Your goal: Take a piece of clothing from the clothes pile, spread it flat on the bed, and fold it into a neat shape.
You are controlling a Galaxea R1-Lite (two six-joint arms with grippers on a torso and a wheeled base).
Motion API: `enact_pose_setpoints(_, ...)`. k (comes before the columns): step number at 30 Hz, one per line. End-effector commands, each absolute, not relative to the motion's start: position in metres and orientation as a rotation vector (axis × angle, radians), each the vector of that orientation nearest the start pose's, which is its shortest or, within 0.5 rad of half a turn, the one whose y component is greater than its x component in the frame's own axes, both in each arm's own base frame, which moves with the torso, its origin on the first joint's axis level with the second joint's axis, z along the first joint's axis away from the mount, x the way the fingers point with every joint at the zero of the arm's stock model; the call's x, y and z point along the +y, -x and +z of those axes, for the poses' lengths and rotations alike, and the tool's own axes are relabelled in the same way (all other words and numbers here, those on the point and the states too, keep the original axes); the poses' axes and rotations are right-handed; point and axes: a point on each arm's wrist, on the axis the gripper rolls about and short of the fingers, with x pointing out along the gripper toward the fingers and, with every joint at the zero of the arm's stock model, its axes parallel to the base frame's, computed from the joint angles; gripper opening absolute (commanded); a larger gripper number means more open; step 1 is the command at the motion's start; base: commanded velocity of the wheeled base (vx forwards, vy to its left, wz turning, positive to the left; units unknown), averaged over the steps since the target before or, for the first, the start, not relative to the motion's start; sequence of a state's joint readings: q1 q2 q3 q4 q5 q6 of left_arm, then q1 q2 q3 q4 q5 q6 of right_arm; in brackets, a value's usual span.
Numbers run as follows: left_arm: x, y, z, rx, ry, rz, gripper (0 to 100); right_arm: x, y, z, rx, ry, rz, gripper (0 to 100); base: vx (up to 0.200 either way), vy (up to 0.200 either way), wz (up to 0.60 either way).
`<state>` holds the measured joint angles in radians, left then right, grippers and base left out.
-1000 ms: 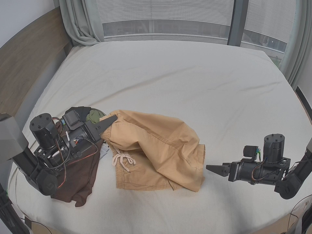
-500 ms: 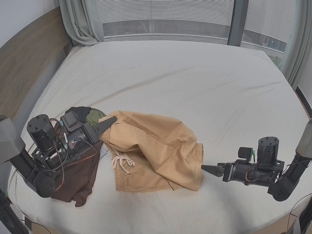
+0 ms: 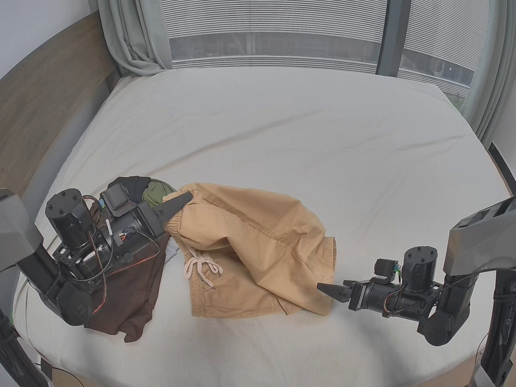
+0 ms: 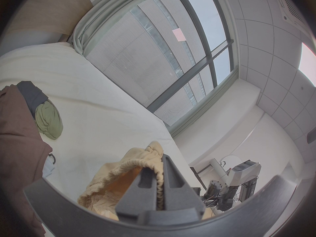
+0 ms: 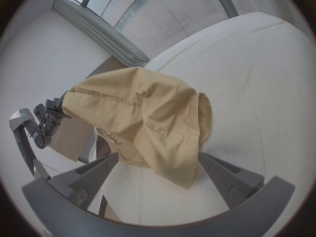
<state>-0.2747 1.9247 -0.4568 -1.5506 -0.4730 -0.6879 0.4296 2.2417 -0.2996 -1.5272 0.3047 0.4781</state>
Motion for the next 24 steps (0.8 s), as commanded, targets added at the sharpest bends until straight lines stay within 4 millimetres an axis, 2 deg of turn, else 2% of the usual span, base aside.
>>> enact_pose_setpoints(1, -0.090, -0.283, 0.123, 0.178, 0.648, -0.742, 0, 0.127, -0.263, -0.022, 0.647, -0.422, 0.584, 100, 0.000, 0.000, 0.00)
enact_pose_setpoints(13, -0.089, -0.284, 0.122, 0.178, 0.648, -0.738, 0, 0.134, -0.282, -0.033, 0.627, -0.456, 0.578, 100, 0.000, 0.000, 0.00)
enact_pose_setpoints(24, -0.088, -0.284, 0.123, 0.176, 0.648, -0.735, 0, 0.139, -0.298, -0.035, 0.575, -0.463, 0.575, 100, 0.000, 0.000, 0.00)
